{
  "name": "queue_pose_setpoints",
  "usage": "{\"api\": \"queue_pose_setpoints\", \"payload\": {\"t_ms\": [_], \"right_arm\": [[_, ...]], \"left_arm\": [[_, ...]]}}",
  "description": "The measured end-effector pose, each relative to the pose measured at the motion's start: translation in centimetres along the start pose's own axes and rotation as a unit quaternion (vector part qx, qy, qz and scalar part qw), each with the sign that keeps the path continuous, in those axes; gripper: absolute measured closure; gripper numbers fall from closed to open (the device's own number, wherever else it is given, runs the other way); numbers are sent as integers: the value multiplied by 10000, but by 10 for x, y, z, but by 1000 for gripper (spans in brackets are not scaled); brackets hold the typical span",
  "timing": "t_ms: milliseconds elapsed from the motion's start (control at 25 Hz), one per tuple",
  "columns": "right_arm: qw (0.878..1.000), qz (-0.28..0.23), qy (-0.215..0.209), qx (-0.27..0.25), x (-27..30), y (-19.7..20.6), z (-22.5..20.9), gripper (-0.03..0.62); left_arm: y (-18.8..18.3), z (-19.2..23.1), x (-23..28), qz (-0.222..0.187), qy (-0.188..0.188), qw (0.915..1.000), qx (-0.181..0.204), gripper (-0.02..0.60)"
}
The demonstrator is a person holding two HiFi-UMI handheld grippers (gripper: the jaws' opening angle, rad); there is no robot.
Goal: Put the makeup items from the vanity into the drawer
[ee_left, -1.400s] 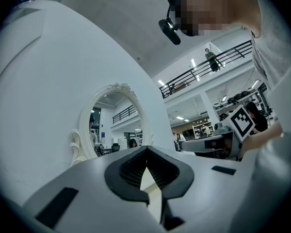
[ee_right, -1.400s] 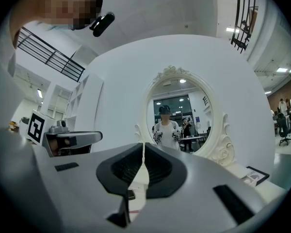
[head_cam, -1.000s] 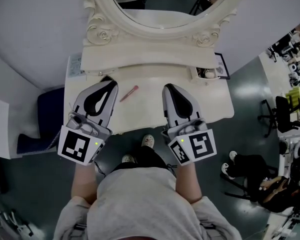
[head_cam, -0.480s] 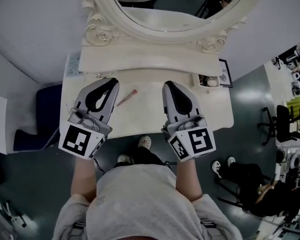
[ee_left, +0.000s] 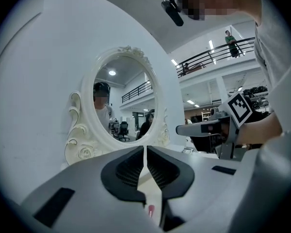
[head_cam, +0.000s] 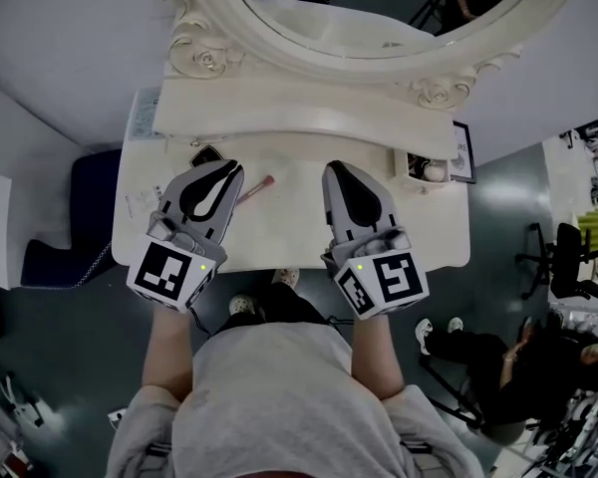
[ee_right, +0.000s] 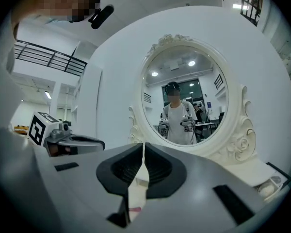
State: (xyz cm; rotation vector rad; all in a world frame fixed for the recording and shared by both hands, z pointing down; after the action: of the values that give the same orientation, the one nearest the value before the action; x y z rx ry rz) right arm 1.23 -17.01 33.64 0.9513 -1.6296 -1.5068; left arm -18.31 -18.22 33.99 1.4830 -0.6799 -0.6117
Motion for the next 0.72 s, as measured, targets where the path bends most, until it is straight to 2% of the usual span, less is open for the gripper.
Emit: {"api": "queue_pose_setpoints", "payload": {"t_ms": [240, 320, 400, 560, 720], "right_arm": [[9998, 157, -88, 110, 7, 15, -9, 566], [9996, 207, -96, 145, 8, 20, -11, 566], [9995, 255, -97, 180, 8, 24, -14, 566], [9990, 368, -77, 245, 9, 32, -21, 566], [9985, 452, -65, 300, 8, 39, -26, 566]], "left_arm": [[38, 1, 12, 628, 133, 9979, 26, 560], [54, 1, 16, 898, 226, 9957, 26, 510], [71, 0, 21, 1195, 317, 9923, 37, 490], [107, -4, 30, 1874, 526, 9809, 55, 452], [145, -8, 34, 2580, 717, 9634, 120, 423]]}}
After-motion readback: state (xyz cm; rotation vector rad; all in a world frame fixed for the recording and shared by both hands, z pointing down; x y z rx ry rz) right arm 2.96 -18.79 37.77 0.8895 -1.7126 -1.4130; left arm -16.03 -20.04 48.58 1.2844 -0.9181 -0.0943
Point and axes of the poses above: the fingertips, and each gripper's own axes: x forward along the fingers, z to its left, y out of its underside, the point moved 6 cm from there along -x, backward along the fingers, and after that the axes turned 3 degrees about -z, right-handed, at the moved point
